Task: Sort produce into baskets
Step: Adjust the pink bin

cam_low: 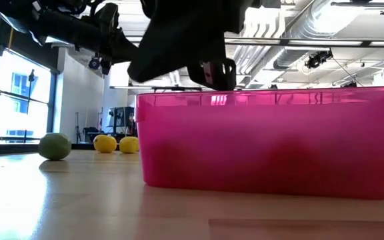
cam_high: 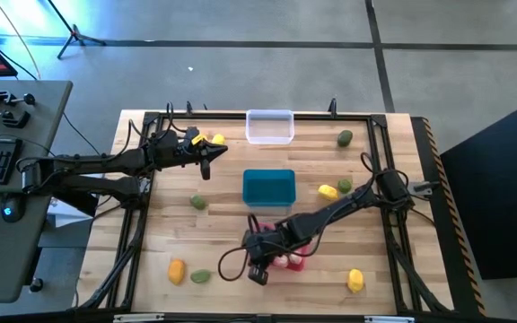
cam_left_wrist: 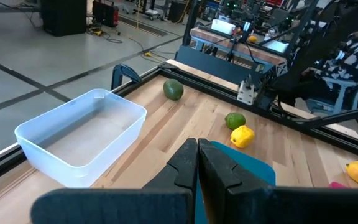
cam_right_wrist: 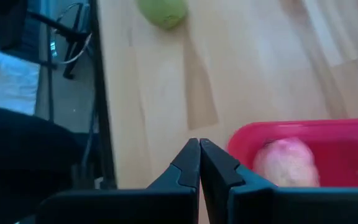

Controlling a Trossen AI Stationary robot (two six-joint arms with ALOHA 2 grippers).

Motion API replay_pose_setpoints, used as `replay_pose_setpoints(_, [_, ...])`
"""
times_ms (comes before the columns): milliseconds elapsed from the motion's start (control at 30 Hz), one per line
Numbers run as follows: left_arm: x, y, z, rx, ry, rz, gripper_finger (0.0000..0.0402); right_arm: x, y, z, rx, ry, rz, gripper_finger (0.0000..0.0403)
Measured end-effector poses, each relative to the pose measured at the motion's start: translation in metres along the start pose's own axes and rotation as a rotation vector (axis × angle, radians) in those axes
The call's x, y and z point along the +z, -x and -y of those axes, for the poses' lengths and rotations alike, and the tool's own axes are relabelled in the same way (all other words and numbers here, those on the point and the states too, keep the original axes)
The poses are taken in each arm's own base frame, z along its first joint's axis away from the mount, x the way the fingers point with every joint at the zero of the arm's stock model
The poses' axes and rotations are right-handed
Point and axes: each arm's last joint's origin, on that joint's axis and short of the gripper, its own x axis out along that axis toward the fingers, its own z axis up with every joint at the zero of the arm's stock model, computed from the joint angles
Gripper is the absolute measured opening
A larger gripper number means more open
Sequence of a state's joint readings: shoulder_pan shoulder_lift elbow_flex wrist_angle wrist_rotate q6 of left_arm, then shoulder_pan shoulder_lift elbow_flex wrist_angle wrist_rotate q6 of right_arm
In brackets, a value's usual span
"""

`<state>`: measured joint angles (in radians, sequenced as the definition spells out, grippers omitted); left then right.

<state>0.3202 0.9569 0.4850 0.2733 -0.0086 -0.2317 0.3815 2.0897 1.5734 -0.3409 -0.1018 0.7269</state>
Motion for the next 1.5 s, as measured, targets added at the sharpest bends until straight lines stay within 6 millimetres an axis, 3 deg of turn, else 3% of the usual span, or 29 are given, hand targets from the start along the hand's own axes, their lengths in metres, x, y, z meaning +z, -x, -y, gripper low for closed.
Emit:
replay_pose_setpoints(233, [0.000,0.000,0.000,0.004,0.000,0.001,0.0000,0.001,0.010,-0.008,-0.089,0.014,0.011,0.0000])
replay_pose_setpoints(433, [0.000,0.000,0.000,0.004,0.002,0.001,0.0000,-0.003,0.008,0.000,-0.152,0.002,-0.009,0.0000])
replay_pose_setpoints(1033, [0.000,0.000,0.000,0.007,0.004,0.002,0.0000,-0.006,0.002,0.001,-0.089,0.041,-0.020,0.0000])
replay_pose_setpoints(1500, [0.000,0.000,0.000,0.007,0.014,0.002,0.0000,-0.006,0.005,-0.012,-0.006,0.115,-0.056,0.0000])
